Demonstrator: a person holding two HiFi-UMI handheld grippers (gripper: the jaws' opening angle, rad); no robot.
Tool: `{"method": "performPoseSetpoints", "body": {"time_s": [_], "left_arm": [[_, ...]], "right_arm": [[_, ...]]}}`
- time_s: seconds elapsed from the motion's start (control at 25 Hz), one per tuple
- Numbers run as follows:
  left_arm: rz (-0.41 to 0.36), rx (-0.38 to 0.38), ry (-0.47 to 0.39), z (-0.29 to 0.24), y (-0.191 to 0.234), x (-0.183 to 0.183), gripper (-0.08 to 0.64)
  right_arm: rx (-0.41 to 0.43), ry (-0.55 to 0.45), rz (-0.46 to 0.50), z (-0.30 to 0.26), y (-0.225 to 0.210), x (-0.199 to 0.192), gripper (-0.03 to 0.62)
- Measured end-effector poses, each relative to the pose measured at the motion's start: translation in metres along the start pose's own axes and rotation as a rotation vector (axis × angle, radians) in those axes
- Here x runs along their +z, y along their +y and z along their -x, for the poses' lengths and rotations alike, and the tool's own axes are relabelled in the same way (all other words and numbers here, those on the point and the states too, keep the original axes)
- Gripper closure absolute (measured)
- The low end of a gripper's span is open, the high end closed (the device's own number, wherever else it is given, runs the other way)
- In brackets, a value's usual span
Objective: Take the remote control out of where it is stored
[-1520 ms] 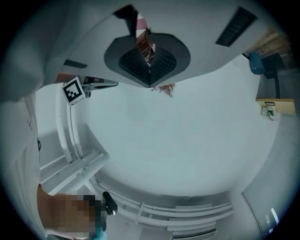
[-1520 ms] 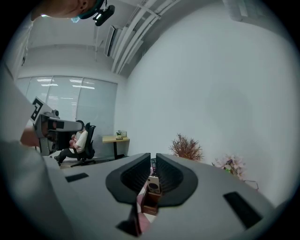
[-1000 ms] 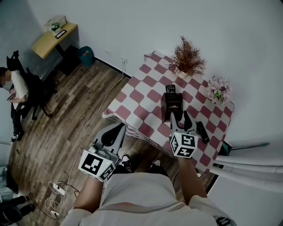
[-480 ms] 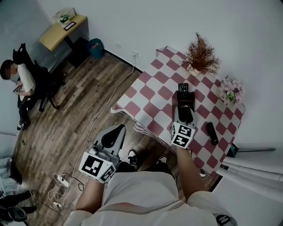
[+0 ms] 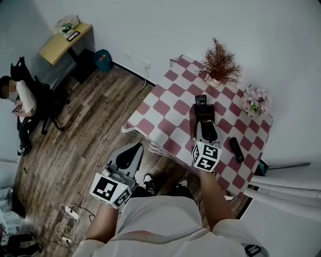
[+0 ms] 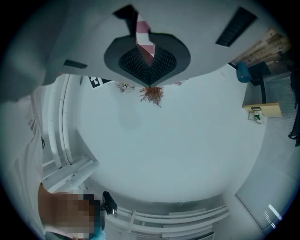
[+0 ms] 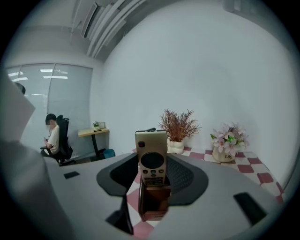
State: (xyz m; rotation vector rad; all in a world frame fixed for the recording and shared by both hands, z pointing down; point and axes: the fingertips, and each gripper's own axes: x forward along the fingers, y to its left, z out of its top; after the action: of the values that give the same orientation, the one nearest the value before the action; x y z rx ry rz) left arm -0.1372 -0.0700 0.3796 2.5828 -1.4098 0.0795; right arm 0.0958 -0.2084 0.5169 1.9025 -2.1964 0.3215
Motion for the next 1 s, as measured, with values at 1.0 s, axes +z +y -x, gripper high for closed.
{"method": "performPoseSetpoints", "body": {"time_s": [1.0], "left_arm": [[0.028, -0.196, -0.051, -0.060, -0.077, 0.007, 0.551]], "right_arm": [[0.084, 0.112, 0.102, 0.128, -0.125, 0.039, 0.407]]}}
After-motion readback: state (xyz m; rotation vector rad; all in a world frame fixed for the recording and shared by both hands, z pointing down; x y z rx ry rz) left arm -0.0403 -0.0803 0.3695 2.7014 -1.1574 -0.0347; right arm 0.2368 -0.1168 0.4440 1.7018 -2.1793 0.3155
